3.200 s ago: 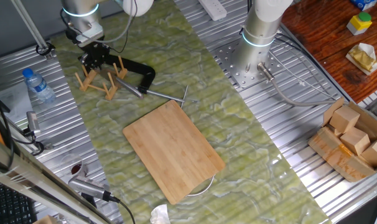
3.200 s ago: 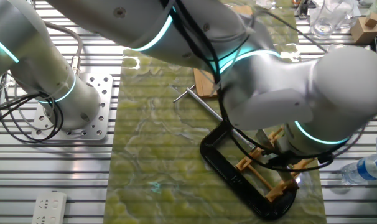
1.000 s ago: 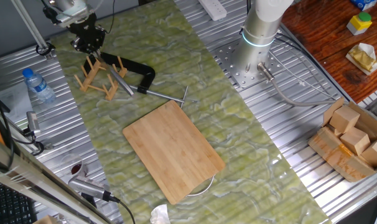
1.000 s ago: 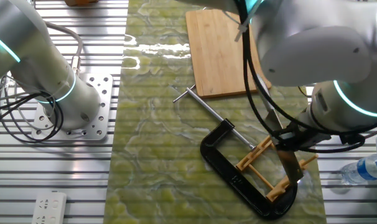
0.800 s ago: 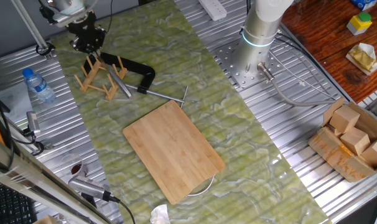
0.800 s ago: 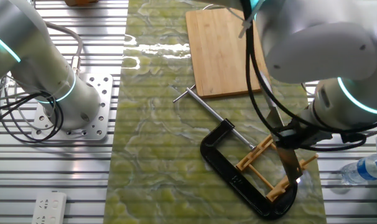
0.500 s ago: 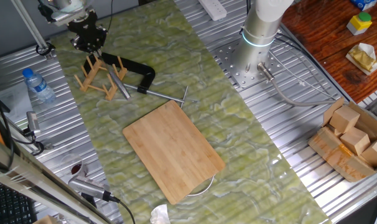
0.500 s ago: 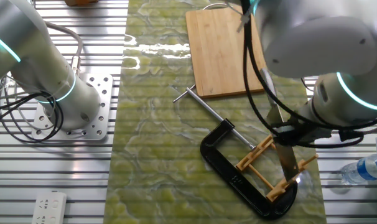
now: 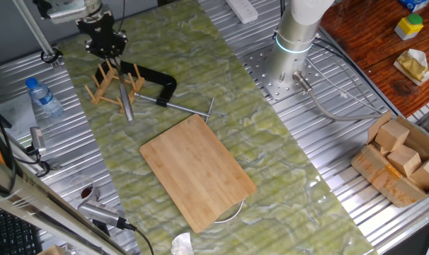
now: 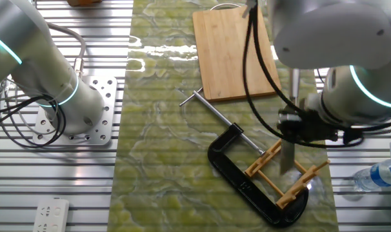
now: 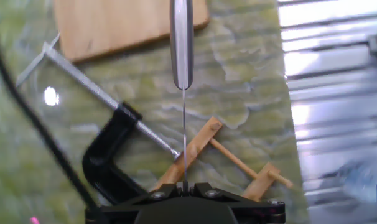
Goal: Put the knife on the cutting board
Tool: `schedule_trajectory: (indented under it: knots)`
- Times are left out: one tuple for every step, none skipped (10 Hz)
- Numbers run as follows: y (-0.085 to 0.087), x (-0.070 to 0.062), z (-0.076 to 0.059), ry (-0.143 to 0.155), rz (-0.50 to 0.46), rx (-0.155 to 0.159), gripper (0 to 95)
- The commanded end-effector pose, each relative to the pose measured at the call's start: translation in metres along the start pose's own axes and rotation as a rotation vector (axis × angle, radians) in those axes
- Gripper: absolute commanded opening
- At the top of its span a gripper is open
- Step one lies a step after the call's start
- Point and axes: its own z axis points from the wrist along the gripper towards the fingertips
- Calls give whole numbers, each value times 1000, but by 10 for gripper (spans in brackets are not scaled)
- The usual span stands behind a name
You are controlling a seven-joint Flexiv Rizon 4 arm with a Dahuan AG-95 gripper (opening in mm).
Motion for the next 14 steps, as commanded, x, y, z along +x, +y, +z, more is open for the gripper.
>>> schedule_trajectory:
  knots:
    - [31, -37, 0, -22, 430, -5, 0]
    - [35, -45, 3, -26, 489, -8, 0]
    - [38, -53, 5, -39, 557, -18, 0]
    - [39, -55, 6, -42, 581, -22, 0]
    - [39, -55, 5, -50, 580, -32, 0]
    - [39, -55, 5, -49, 555, -28, 0]
    - [39, -55, 5, -47, 504, -30, 0]
    - [39, -55, 5, -44, 458, -38, 0]
    - [39, -55, 5, -46, 435, -42, 0]
    - [39, -55, 5, -63, 429, -52, 0]
    - [39, -55, 5, -76, 430, -58, 0]
    - [39, -55, 5, -99, 433, -69, 0]
    - [39, -55, 5, -114, 437, -78, 0]
    - [39, -55, 5, -117, 455, -81, 0]
